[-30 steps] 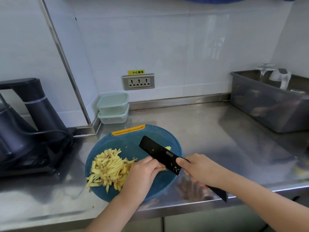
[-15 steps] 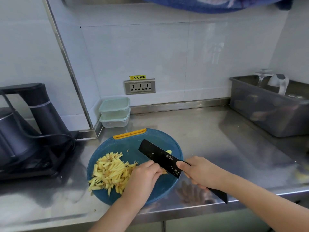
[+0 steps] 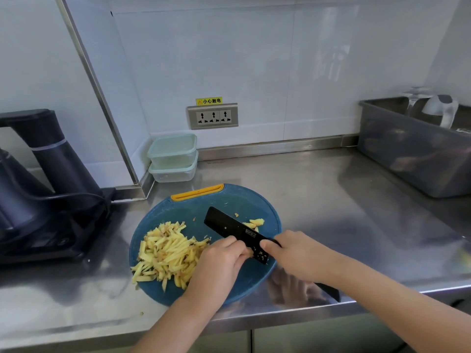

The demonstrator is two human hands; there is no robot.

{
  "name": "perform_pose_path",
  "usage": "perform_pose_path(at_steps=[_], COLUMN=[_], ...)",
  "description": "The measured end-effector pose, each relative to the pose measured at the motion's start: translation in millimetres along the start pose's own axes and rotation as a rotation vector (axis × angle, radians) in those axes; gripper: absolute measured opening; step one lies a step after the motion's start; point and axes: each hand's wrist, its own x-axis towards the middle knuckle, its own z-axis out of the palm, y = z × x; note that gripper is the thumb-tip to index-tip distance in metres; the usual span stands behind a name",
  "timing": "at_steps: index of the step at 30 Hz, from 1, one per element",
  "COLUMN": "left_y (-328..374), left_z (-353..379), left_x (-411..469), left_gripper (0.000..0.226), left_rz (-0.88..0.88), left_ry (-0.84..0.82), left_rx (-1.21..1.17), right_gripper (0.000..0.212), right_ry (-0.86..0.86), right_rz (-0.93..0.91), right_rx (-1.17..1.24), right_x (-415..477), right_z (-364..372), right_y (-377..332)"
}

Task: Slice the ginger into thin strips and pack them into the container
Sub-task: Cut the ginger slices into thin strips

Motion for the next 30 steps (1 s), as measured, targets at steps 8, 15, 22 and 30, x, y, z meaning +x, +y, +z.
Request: perform_pose_path(at_steps=[8,15,22,30], left_y=[0,4,5,3], left_z=[-3,-5,-6,-5], left_x=[0,0,0,-1], left_gripper=[0.016,0.017,0.019,0.017], left_rz=[-0.077,-0.089,-0.066,-0.051], left_ry=[0.009,0.014,0.020,0.018], left_rx=[-0.102,-0.077,-0.058,-0.042], right_gripper=[0.045,0.044,0.045,0.045], right_ry=[-0.020,-0.007,-0.039,-0.026], right_rz=[0.026,0.129,0.060,0.061], right_rx=[-0.010,0.267,0.224,0.184], right_x=[3,-12,-11,-13], right_z=[0,-5,-16,-13], right_y=[-5,3,2,0])
